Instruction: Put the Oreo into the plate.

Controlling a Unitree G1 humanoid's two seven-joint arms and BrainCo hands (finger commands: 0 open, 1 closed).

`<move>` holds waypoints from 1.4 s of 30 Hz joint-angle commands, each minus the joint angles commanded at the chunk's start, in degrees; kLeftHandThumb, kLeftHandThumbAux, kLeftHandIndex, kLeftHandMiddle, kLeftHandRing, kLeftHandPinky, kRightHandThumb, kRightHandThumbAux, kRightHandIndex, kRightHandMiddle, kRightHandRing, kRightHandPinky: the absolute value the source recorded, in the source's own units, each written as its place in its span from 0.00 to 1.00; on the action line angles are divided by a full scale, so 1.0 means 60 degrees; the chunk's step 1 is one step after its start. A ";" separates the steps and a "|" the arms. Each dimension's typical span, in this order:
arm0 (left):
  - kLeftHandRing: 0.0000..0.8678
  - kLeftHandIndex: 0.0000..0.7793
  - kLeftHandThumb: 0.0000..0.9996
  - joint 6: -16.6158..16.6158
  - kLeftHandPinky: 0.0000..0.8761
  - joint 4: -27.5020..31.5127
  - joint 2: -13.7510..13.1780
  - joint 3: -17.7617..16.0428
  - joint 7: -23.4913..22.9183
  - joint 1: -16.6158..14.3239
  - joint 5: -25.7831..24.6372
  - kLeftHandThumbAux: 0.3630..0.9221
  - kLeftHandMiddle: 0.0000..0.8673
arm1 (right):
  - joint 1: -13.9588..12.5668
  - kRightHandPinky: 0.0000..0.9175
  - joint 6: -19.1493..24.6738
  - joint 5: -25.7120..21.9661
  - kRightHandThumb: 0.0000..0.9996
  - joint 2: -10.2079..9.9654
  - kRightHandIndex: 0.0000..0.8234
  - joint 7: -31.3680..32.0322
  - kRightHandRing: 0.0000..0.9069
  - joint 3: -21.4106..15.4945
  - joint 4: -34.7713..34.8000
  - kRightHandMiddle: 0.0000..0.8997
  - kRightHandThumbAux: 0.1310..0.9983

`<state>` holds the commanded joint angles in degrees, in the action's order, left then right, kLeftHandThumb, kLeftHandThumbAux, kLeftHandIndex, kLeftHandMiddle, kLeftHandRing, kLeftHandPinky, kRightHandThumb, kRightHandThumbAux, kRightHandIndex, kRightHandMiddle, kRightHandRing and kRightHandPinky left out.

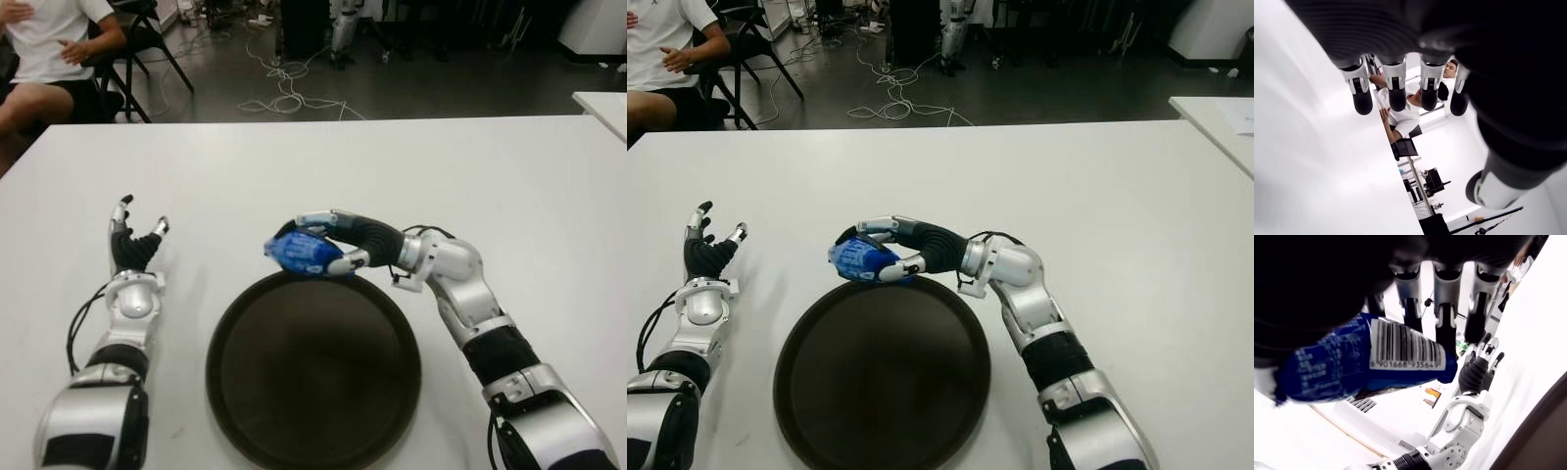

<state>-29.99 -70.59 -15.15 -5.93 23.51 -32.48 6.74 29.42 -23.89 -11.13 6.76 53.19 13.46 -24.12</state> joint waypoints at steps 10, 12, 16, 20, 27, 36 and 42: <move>0.05 0.06 0.00 0.0001 0.03 -0.0059 -0.0034 0.0040 0.0004 -0.0024 0.0035 0.63 0.08 | -0.0051 0.00 -0.0077 0.0258 0.00 -0.0061 0.02 -0.0281 0.07 -0.0029 -0.0079 0.10 0.26; 0.05 0.05 0.00 0.0001 0.02 -0.0068 -0.0034 0.0014 -0.0049 -0.0027 0.0000 0.62 0.07 | -0.0048 0.00 -0.0079 0.0246 0.00 -0.0073 0.03 -0.0284 0.07 -0.0032 -0.0090 0.11 0.27; 0.04 0.05 0.00 -0.0041 0.02 -0.0061 -0.0022 -0.0049 -0.0214 -0.0018 -0.0098 0.62 0.07 | -0.0036 0.01 -0.0179 0.0146 0.00 -0.0184 0.03 -0.0245 0.08 -0.0074 -0.0283 0.12 0.27; 0.04 0.05 0.00 -0.0063 0.01 -0.0049 -0.0008 -0.0092 -0.0327 -0.0015 -0.0166 0.62 0.07 | -0.0024 0.01 -0.0415 0.0280 0.00 -0.0218 0.04 -0.0311 0.09 -0.0085 -0.0500 0.12 0.29; 0.03 0.05 0.00 -0.0057 0.01 -0.0044 -0.0055 -0.0005 -0.0273 0.0000 -0.0041 0.64 0.07 | 0.0086 0.02 -0.0407 0.0386 0.00 -0.0210 0.05 -0.0268 0.10 -0.0053 -0.0713 0.13 0.30; 0.05 0.06 0.00 -0.0073 0.02 -0.0069 -0.0054 -0.0068 -0.0373 -0.0006 -0.0128 0.68 0.08 | 0.0078 0.00 -0.0350 0.0374 0.00 -0.0199 0.04 -0.0243 0.09 -0.0060 -0.0627 0.13 0.30; 0.04 0.05 0.00 -0.0063 0.02 -0.0069 -0.0047 -0.0112 -0.0429 -0.0012 -0.0164 0.68 0.08 | 0.0066 0.00 -0.0315 0.0383 0.00 -0.0179 0.03 -0.0251 0.08 -0.0059 -0.0547 0.11 0.29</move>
<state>-30.36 -71.00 -15.43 -6.60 20.94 -32.55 5.76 29.82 -25.78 -8.83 5.68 51.69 13.10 -27.40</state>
